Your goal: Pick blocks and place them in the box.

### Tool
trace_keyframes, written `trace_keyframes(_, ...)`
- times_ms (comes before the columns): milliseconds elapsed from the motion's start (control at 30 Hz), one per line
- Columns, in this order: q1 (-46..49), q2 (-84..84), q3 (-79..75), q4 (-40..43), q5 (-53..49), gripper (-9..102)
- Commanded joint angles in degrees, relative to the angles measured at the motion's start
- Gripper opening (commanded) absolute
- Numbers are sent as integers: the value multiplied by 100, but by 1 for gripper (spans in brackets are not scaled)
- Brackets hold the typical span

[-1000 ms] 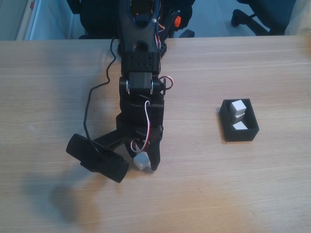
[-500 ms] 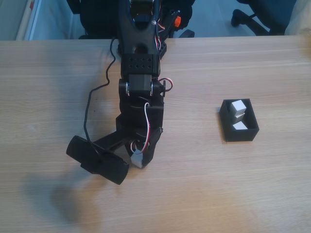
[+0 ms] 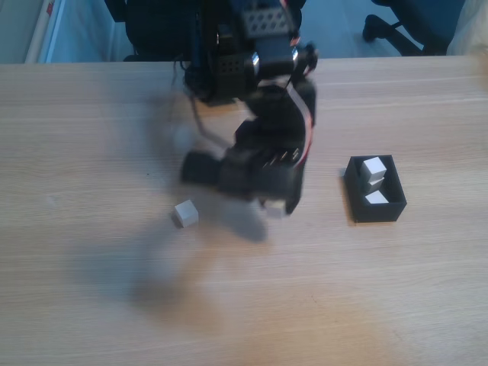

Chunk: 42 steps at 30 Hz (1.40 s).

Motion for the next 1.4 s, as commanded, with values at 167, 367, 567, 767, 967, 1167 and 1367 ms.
trace_keyframes(167,-1582,2109,1441,-396,-123,2)
trace_keyframes(367,-2382,2558,2180,-729,-255,2)
trace_keyframes(567,-2549,2057,1934,-993,-325,4)
trace_keyframes(767,-2558,1292,1230,-1063,-378,5)
trace_keyframes(967,-2619,606,439,-1020,-334,6)
trace_keyframes(1167,-2725,167,35,-1011,-281,6)
trace_keyframes(1367,-2839,-70,-237,-1011,-167,10)
